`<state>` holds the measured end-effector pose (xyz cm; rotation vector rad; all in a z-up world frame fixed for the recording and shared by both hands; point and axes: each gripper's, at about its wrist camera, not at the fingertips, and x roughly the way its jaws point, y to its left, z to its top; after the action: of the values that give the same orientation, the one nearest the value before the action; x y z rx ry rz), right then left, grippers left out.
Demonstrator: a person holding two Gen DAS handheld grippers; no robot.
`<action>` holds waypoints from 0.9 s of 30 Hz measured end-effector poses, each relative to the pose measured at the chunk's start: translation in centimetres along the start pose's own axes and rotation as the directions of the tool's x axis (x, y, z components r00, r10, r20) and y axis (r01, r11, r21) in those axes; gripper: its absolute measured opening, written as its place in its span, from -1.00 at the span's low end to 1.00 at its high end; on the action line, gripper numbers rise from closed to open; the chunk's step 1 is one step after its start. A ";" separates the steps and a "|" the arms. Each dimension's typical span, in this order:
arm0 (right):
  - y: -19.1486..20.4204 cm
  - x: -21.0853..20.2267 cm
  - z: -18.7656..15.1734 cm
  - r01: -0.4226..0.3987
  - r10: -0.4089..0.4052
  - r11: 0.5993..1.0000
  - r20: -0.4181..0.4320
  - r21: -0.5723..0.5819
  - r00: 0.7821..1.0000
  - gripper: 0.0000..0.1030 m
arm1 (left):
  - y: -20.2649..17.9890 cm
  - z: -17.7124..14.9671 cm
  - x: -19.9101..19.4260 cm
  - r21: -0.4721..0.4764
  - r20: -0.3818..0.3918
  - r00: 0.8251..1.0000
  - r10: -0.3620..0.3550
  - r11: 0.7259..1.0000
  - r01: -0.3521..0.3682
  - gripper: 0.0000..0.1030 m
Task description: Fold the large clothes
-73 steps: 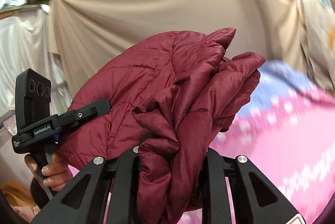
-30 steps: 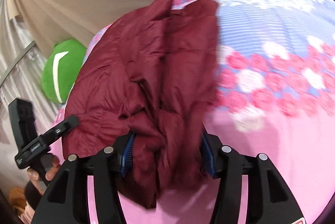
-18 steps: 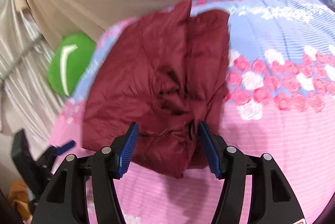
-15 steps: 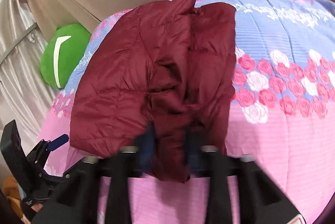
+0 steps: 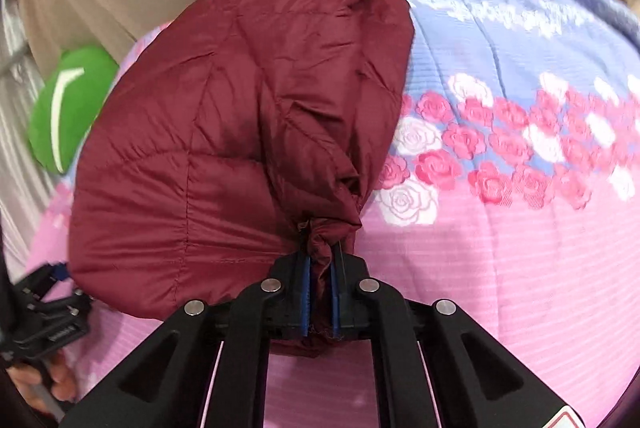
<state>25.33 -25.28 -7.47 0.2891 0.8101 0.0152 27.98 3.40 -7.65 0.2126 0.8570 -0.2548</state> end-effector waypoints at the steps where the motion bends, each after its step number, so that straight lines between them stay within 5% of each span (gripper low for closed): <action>1: 0.3 -0.1 0.0 0.014 -0.014 1.000 0.004 -0.019 1.000 -0.87 | -0.1 -0.1 -0.1 -0.001 0.003 1.000 0.006 1.000 -0.006 0.32; 6: -0.6 -1.7 0.1 -0.040 0.039 0.998 0.024 0.040 0.999 -0.77 | -0.3 -0.6 -2.0 0.004 0.027 0.999 0.028 1.000 -0.028 0.28; 14: 0.0 -7.8 2.0 -0.131 0.127 0.991 0.126 0.027 0.984 -0.73 | 2.1 1.6 -10.4 -0.094 0.202 0.974 -0.102 0.988 0.123 0.29; 20: 3.0 -6.0 8.4 -0.149 0.153 0.988 0.163 -0.037 0.975 -0.73 | -0.5 5.7 -7.1 -0.104 0.178 0.978 -0.109 0.986 0.129 0.29; 27: -0.5 3.8 11.4 -0.047 0.046 0.998 0.018 0.052 0.999 -1.00 | -1.8 6.0 -1.0 -0.149 0.083 0.992 -0.095 0.983 0.107 0.44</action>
<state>36.10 -28.16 -2.86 0.3569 0.7882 0.0355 31.15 0.14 -3.20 0.0160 0.8088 -0.2891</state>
